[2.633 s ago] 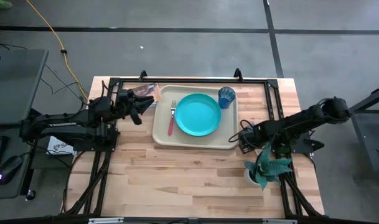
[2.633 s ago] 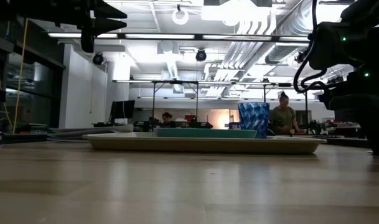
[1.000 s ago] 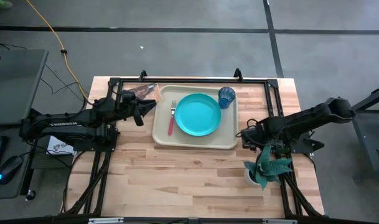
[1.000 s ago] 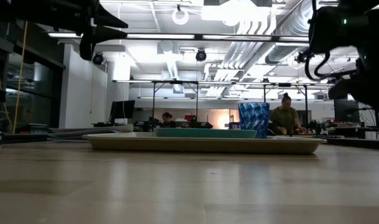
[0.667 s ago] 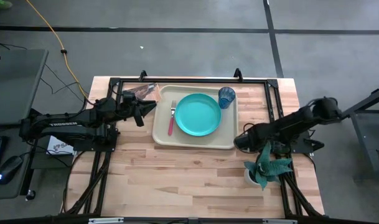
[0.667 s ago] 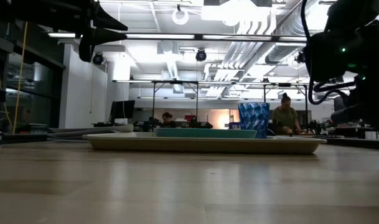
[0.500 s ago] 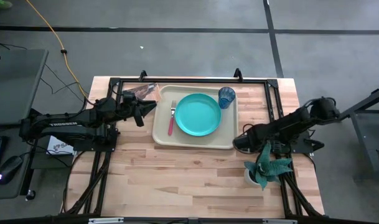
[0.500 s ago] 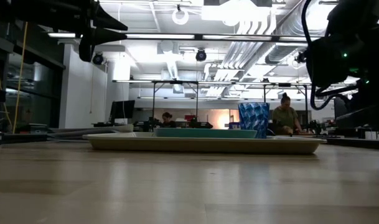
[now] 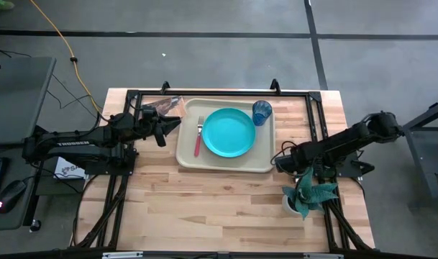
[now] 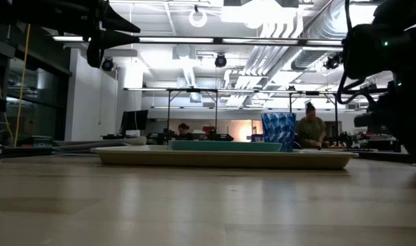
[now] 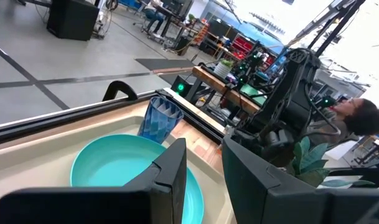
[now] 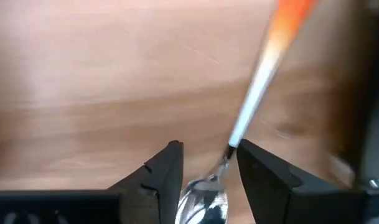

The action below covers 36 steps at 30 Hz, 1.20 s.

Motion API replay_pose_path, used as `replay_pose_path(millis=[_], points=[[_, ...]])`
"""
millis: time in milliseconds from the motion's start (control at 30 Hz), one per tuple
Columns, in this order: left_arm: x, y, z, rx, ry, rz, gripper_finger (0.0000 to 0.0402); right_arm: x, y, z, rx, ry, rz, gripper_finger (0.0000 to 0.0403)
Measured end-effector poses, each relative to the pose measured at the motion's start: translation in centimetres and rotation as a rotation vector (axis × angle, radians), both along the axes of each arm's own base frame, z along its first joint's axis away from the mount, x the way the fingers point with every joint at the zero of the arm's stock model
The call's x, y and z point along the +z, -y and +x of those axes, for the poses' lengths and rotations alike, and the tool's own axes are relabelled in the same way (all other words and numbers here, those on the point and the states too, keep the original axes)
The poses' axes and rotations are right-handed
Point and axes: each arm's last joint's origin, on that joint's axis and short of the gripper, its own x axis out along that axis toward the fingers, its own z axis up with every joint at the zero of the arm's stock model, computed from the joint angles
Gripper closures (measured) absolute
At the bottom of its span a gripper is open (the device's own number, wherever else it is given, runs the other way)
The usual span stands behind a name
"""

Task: Pick and place plate/cup/fork/spoon on tray
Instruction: Put the orange spoon on the gray tray

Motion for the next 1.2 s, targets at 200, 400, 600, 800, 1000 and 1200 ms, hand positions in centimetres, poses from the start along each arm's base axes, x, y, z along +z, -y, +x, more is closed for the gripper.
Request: replay_pose_path(millis=[200, 400, 600, 800, 1000, 1200], points=[[0.0, 0.0, 0.0, 0.000, 0.003, 0.001, 0.0316, 1.0, 0.3, 0.0, 0.035, 0.116, -0.065, 0.0265], [0.0, 0.0, 0.0, 0.000, 0.005, 0.001, 0.0316, 0.6, 0.3, 0.1, 0.011, 0.153, -0.057, 0.0265], [0.1, 0.0, 0.0, 0.000, 0.006, 0.001, 0.0316, -0.1, 0.1, -0.4, -0.069, 0.158, -0.066, 0.0265], [0.2, 0.0, 0.0, 0.000, 0.027, -0.007, 0.0316, 0.1, 0.0, -0.5, -0.030, 0.144, -0.074, 0.0306], [1.3, 0.0, 0.0, -0.001, 0.153, -0.016, 0.0316, 0.1, 0.1, -0.7, 0.029, 0.116, -0.085, 0.0389], [1.9, 0.0, -0.1, -0.003, 0.219, -0.003, 0.0316, 1.4, 0.0, -0.6, 0.124, 0.116, -0.141, 0.0397]])
